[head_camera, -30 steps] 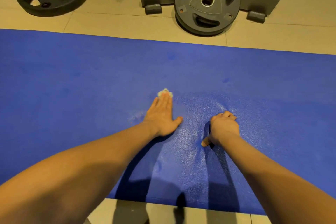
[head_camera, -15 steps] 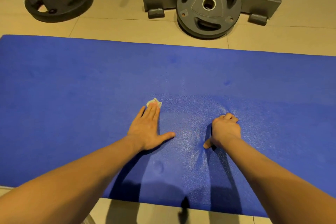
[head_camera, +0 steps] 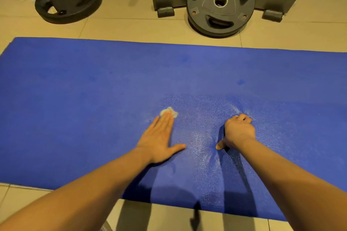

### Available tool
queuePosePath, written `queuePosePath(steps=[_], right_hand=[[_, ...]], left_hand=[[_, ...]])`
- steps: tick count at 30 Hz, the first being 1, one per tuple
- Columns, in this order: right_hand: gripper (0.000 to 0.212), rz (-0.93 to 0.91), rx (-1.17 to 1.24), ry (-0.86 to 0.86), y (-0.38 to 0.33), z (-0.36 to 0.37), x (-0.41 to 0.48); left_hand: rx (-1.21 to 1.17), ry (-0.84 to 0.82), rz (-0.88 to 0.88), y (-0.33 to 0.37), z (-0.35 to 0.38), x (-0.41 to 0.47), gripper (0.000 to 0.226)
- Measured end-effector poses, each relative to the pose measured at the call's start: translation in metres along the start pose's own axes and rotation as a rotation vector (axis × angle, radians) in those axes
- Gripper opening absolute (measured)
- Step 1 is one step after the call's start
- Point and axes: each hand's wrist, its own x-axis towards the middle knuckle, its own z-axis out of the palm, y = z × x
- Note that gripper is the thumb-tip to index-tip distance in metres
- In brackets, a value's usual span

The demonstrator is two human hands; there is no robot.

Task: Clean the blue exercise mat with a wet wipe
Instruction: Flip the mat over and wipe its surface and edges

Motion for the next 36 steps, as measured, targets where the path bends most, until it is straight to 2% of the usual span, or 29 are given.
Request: queuePosePath(steps=[2, 5, 10, 13, 16, 20, 24, 27, 30, 33, 36], right_hand=[[0.142, 0.009, 0.000, -0.002, -0.001, -0.001, 0.001], [0.144, 0.016, 0.004, 0.010, -0.002, 0.001, 0.002], [0.141, 0.016, -0.007, 0.002, -0.003, 0.001, 0.004], [0.136, 0.019, -0.010, -0.015, -0.003, 0.000, 0.005], [0.135, 0.009, -0.019, -0.014, -0.002, 0.000, 0.005], [0.139, 0.014, 0.006, -0.013, -0.001, -0.001, 0.003], [0.142, 0.013, 0.031, -0.004, -0.001, -0.002, -0.001], [0.140, 0.013, 0.031, -0.004, -0.001, -0.002, -0.001], [0.138, 0.019, 0.022, -0.009, 0.000, -0.001, -0.001], [0.139, 0.015, 0.008, -0.010, 0.000, -0.001, 0.000], [0.140, 0.012, 0.002, -0.013, 0.001, 0.000, 0.002]], left_hand=[[0.016, -0.026, -0.118, -0.016, -0.003, -0.021, 0.114], [-0.038, -0.053, -0.208, 0.006, 0.003, -0.018, 0.125], [-0.128, -0.084, -0.031, 0.086, 0.020, 0.014, 0.124], [-0.117, -0.131, 0.099, 0.107, 0.022, 0.020, 0.118], [-0.035, -0.101, 0.108, 0.074, 0.017, 0.004, 0.113], [-0.022, 0.014, -0.062, 0.013, 0.013, -0.039, 0.107], [-0.162, 0.054, -0.205, 0.039, 0.017, -0.040, 0.110], [-0.229, 0.006, -0.122, 0.085, 0.023, -0.028, 0.109], [-0.221, -0.064, 0.012, 0.114, 0.031, -0.017, 0.097], [-0.049, -0.077, 0.070, 0.095, 0.033, -0.020, 0.087], [0.053, -0.003, -0.032, 0.042, 0.028, -0.045, 0.079]])
